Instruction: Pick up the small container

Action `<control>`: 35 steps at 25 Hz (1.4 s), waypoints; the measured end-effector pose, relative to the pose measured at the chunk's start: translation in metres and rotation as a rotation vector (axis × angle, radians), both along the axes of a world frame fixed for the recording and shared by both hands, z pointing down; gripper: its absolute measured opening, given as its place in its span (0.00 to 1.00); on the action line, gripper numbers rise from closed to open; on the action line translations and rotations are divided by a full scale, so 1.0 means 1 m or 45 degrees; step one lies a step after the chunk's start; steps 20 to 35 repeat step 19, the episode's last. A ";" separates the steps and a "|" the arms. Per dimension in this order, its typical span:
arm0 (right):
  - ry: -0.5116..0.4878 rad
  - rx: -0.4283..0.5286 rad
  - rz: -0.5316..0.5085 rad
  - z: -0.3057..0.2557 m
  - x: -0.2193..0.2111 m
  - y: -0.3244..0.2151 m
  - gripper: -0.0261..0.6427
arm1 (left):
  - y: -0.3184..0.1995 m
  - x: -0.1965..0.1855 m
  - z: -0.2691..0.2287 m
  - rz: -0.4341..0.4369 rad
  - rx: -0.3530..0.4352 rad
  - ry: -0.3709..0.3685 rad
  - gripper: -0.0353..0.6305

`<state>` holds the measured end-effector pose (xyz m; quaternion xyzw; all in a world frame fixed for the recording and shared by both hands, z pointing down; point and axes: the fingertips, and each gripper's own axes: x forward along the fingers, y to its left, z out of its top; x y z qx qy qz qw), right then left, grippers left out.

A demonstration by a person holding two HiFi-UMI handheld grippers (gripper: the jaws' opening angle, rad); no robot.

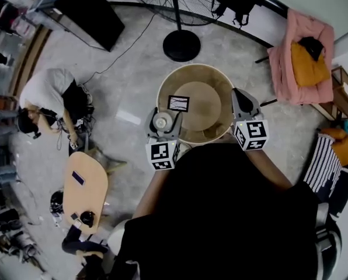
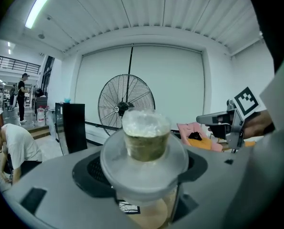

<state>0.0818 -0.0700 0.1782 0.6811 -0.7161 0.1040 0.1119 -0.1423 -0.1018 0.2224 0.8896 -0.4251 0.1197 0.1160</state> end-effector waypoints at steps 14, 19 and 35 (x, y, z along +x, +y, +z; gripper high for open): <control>0.025 0.044 0.013 -0.012 0.004 0.000 0.06 | 0.004 0.002 -0.002 0.022 0.029 0.004 0.58; 0.021 0.042 0.002 -0.005 0.006 -0.006 0.06 | -0.003 0.004 0.006 0.009 0.025 0.007 0.58; 0.021 0.042 0.002 -0.005 0.006 -0.006 0.06 | -0.003 0.004 0.006 0.009 0.025 0.007 0.58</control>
